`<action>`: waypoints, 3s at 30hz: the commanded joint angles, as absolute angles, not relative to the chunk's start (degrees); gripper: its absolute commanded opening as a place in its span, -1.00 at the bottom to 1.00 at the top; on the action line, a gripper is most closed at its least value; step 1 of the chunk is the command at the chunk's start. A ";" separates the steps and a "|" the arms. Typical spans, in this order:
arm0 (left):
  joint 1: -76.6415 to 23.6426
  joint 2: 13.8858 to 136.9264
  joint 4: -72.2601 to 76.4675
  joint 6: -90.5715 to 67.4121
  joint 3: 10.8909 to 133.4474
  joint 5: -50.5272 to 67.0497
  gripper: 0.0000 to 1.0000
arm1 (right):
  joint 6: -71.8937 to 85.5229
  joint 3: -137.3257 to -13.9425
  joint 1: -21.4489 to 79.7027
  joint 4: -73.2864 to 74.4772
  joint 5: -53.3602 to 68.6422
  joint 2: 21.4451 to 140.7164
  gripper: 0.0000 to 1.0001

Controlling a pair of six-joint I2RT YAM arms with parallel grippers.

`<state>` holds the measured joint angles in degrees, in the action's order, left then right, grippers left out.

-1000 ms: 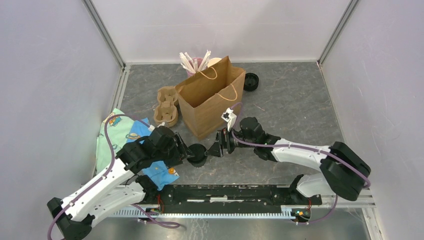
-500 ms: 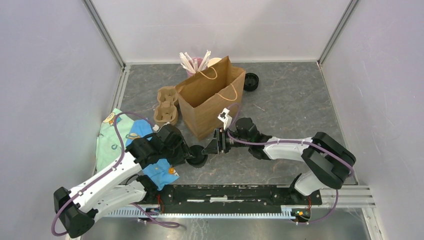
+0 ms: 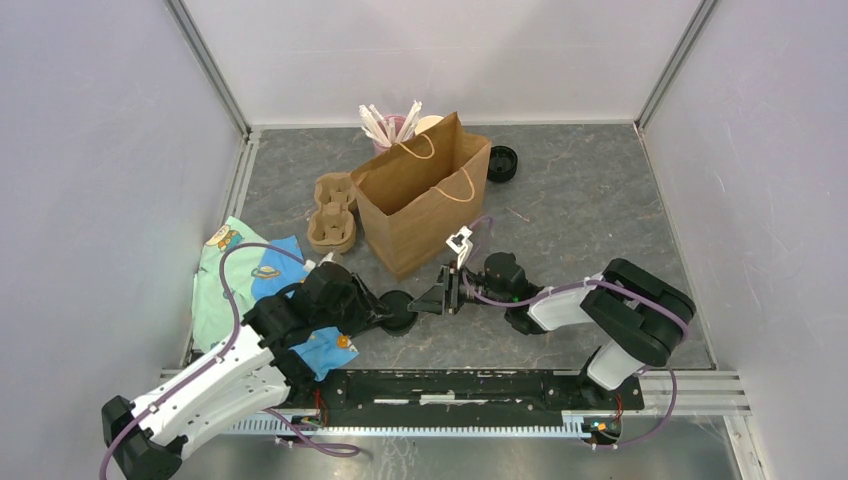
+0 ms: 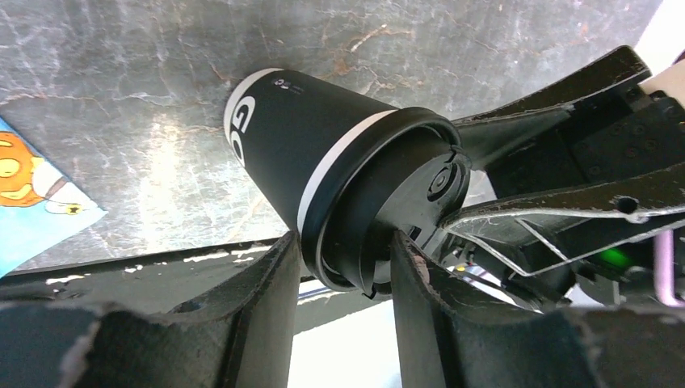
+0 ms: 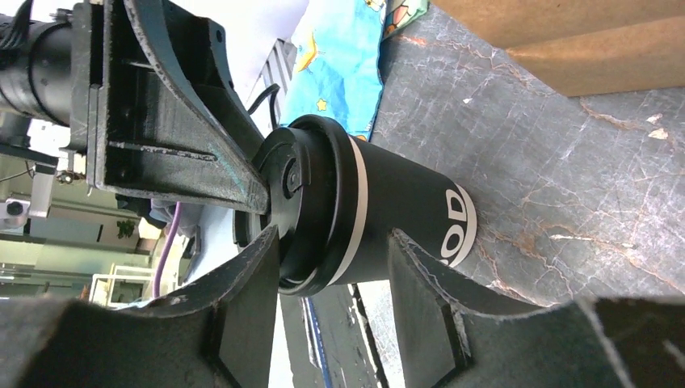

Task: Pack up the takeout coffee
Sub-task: Pick up the coffee cup from the center of the board.

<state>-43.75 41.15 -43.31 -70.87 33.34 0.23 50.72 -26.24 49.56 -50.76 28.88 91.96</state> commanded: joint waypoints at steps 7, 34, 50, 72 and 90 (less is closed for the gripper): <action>-43.78 39.10 -49.12 -74.65 25.62 2.11 -0.10 | 36.03 -19.24 51.18 -32.32 24.12 93.35 -0.02; -43.77 42.54 -49.90 -66.00 44.56 -4.53 0.44 | 17.02 -54.33 58.59 24.75 3.36 76.92 0.92; -43.77 41.09 -51.45 -68.06 46.32 -2.31 0.58 | 18.06 -62.64 62.75 23.85 -10.14 88.15 0.88; -43.77 41.14 -49.51 -68.79 44.62 -6.95 0.53 | 13.42 -78.24 62.66 33.20 -6.78 91.18 0.87; -43.77 33.93 -60.82 -70.32 52.19 -13.64 0.61 | 8.37 -79.56 66.29 29.97 -4.24 95.02 0.94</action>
